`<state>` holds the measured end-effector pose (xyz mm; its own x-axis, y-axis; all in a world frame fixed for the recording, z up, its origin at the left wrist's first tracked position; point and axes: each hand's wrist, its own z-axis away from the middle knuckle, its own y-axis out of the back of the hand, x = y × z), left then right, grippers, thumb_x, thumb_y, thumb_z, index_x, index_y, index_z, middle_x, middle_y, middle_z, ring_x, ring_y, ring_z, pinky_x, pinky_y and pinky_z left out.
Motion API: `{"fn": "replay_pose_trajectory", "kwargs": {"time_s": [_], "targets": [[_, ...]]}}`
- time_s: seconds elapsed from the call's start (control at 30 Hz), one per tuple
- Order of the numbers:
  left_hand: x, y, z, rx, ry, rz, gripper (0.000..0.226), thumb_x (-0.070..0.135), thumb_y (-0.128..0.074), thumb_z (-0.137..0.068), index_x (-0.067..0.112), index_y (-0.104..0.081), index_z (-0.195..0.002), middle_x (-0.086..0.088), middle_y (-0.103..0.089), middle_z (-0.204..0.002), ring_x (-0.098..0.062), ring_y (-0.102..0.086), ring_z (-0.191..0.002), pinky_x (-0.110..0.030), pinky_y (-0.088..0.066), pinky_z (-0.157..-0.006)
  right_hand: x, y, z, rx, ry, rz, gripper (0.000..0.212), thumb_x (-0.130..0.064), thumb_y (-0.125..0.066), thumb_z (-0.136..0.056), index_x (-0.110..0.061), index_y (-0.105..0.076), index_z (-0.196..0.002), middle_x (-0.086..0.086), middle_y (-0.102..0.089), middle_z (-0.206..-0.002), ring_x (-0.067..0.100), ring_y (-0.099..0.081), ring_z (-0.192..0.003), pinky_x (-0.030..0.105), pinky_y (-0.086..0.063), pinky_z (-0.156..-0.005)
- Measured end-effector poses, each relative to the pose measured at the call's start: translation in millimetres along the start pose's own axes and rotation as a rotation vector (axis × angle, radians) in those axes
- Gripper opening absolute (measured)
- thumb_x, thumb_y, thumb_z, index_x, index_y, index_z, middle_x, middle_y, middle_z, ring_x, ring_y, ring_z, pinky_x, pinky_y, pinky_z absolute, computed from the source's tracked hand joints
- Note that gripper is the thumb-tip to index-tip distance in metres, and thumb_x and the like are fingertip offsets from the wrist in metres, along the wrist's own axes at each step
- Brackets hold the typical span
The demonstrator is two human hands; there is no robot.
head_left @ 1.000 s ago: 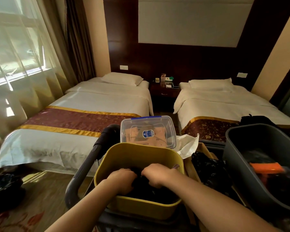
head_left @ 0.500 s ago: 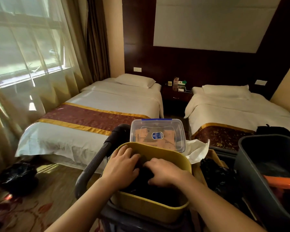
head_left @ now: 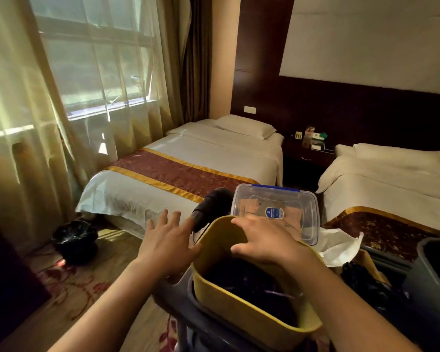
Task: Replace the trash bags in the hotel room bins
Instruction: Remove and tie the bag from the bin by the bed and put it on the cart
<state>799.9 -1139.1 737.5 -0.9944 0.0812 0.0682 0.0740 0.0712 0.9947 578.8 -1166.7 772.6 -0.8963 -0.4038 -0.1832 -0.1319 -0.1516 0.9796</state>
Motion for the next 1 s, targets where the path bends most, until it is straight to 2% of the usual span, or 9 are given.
{"fn": "replay_pose_trajectory", "kwargs": {"time_s": [0.13,0.27,0.47,0.67,0.9,1.0], "targets": [[-37,11,7,0.008,0.082,0.008,0.070,0.069,-0.041,-0.086,0.035,-0.030,-0.147,-0.004,-0.033,-0.154,-0.029,-0.024,-0.144,-0.055,-0.027,-0.114,-43,12,-23,0.012,0.068,0.053,0.066,-0.051,-0.062,-0.091,-0.032,-0.037,-0.149,-0.001,-0.050,-0.145,0.024,-0.049,-0.131,0.042,-0.045,-0.103],[-89,19,16,0.002,0.137,0.017,0.071,0.066,-0.045,-0.089,0.034,-0.027,-0.150,-0.003,-0.031,-0.156,-0.027,-0.023,-0.145,-0.051,-0.028,-0.115,-93,5,-54,0.002,0.112,0.047,0.063,-0.050,-0.064,-0.089,-0.031,-0.043,-0.145,0.001,-0.056,-0.138,0.024,-0.056,-0.122,0.040,-0.052,-0.095],[-196,16,27,0.028,0.172,-0.001,0.069,0.064,-0.043,-0.087,0.034,-0.028,-0.147,0.000,-0.036,-0.152,-0.025,-0.029,-0.141,-0.051,-0.035,-0.107,-181,-9,-114,-0.023,0.184,0.074,0.066,-0.054,-0.062,-0.089,-0.030,-0.040,-0.147,0.000,-0.052,-0.145,0.025,-0.053,-0.128,0.044,-0.051,-0.098],[-283,14,31,-0.017,0.300,0.000,0.064,0.061,-0.046,-0.088,0.032,-0.035,-0.144,-0.001,-0.041,-0.143,-0.026,-0.033,-0.136,-0.051,-0.036,-0.105,-255,-25,-176,-0.100,0.251,0.070,0.063,-0.051,-0.064,-0.090,-0.031,-0.043,-0.146,-0.004,-0.055,-0.143,0.022,-0.056,-0.124,0.036,-0.048,-0.090],[-372,-10,6,-0.052,0.441,0.013,0.066,0.060,-0.047,-0.088,0.032,-0.032,-0.146,-0.002,-0.042,-0.143,-0.026,-0.033,-0.137,-0.051,-0.036,-0.105,-314,-57,-277,-0.195,0.335,0.058,0.065,-0.051,-0.066,-0.088,-0.030,-0.045,-0.145,-0.002,-0.058,-0.140,0.022,-0.057,-0.122,0.037,-0.051,-0.094],[-414,-23,-22,-0.071,0.479,0.003,0.064,0.060,-0.047,-0.087,0.033,-0.035,-0.144,-0.001,-0.042,-0.141,-0.025,-0.033,-0.136,-0.051,-0.036,-0.104,-332,-71,-332,-0.223,0.368,0.054,0.063,-0.050,-0.066,-0.088,-0.029,-0.047,-0.144,-0.003,-0.061,-0.136,0.020,-0.058,-0.120,0.036,-0.050,-0.091]]}}
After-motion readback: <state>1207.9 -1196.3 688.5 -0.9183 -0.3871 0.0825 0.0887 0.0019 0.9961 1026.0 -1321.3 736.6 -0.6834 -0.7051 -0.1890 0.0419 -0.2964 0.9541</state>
